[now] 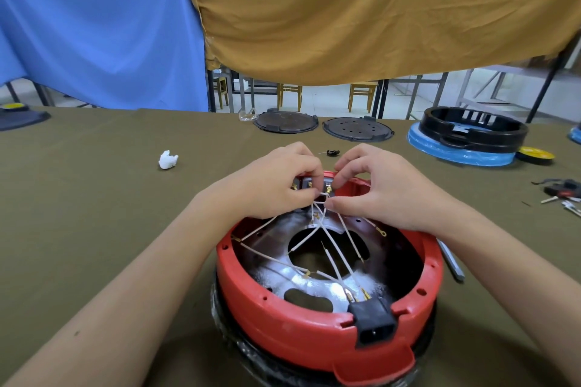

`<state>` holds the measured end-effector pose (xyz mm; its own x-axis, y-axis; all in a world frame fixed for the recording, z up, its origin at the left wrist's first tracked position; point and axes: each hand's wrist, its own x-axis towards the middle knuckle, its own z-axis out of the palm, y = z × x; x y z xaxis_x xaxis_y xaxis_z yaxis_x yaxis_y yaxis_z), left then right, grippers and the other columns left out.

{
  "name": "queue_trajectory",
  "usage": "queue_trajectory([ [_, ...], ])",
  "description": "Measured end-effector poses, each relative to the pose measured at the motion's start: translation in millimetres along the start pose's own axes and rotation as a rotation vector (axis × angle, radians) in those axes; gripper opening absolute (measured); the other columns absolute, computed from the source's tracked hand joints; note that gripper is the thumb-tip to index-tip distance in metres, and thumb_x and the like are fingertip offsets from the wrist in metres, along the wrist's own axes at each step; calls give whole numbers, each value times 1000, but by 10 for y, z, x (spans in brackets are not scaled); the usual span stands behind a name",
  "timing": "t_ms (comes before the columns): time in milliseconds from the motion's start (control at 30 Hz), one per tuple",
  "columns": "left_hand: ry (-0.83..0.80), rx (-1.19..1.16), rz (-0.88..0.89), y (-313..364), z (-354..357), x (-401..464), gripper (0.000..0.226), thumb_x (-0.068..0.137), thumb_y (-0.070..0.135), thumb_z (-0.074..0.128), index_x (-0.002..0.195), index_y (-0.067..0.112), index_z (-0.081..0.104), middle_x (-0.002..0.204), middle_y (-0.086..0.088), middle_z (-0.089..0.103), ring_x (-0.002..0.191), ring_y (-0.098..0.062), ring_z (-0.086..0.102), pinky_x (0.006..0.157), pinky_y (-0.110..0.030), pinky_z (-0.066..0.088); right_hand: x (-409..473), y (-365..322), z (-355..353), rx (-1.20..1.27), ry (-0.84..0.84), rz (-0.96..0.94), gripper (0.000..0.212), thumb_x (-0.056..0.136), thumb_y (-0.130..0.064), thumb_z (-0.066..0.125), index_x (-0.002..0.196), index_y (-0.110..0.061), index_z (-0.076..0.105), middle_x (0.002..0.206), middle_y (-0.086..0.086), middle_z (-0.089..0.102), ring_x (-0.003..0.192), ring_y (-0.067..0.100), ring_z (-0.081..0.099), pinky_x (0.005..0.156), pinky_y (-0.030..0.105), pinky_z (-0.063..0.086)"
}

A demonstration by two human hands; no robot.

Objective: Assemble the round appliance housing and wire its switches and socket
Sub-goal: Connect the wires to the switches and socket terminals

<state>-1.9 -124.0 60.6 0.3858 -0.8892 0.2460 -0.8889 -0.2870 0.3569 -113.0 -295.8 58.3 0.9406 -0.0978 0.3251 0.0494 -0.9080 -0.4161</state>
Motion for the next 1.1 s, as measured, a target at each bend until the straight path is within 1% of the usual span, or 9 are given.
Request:
queue_trajectory([
  [33,0,-2,0,1,0,-2,21,91,26,63,80,41,55,116,10,47,95,4,46,85,-22,35,1,1,-1,-1,0,1,21,71,-48,82,81,-31,75,113,-18,58,103,-1,55,82,14,40],
  [67,0,-4,1,1,0,-2,21,91,26,63,80,41,55,116,10,47,94,5,46,85,-22,35,0,2,-1,-2,1,6,20,70,-48,82,79,-32,74,112,-18,58,102,-2,55,81,14,40],
  [167,-1,-7,3,-3,-2,-4,22,91,25,63,80,41,55,115,11,47,92,7,46,84,-21,34,-1,-1,4,-2,2,25,18,70,-50,82,74,-36,71,110,-21,56,99,-8,53,76,6,34],
  [367,1,-6,7,1,-3,4,20,91,24,63,81,41,56,115,10,48,92,8,46,82,-17,35,-4,-2,-11,11,-14,-14,18,73,-43,82,81,-29,76,115,-19,57,105,0,55,88,25,43],
  [467,-5,-14,2,-1,-3,2,18,90,23,63,82,38,57,113,10,47,89,8,47,80,-15,34,-4,-3,-14,22,-12,-32,17,72,-41,83,81,-29,76,114,-21,57,104,-1,55,91,28,46],
  [600,-3,-23,-3,2,-3,5,21,90,23,63,80,40,56,112,11,47,84,10,47,75,-11,32,8,3,-5,29,-14,-42,16,73,-39,83,82,-27,76,113,-22,58,103,0,57,94,31,48],
  [800,3,-26,1,-9,7,2,16,89,23,64,82,37,59,112,11,48,91,6,48,80,-16,35,5,1,5,27,-8,-53,12,74,-37,83,81,-28,77,111,-24,59,100,-1,57,90,28,48],
  [967,7,-19,1,-5,4,11,13,89,23,64,84,35,61,113,10,48,97,3,49,86,-21,37,5,-15,4,4,6,-54,11,76,-34,82,82,-25,79,111,-22,61,101,2,57,90,29,46],
  [1100,7,-15,-7,0,-3,11,13,90,25,63,84,35,60,115,9,49,100,-5,51,89,-23,38,-5,-31,8,-21,51,-55,9,78,-35,79,80,-26,78,109,-21,62,98,2,58,87,25,45],
])
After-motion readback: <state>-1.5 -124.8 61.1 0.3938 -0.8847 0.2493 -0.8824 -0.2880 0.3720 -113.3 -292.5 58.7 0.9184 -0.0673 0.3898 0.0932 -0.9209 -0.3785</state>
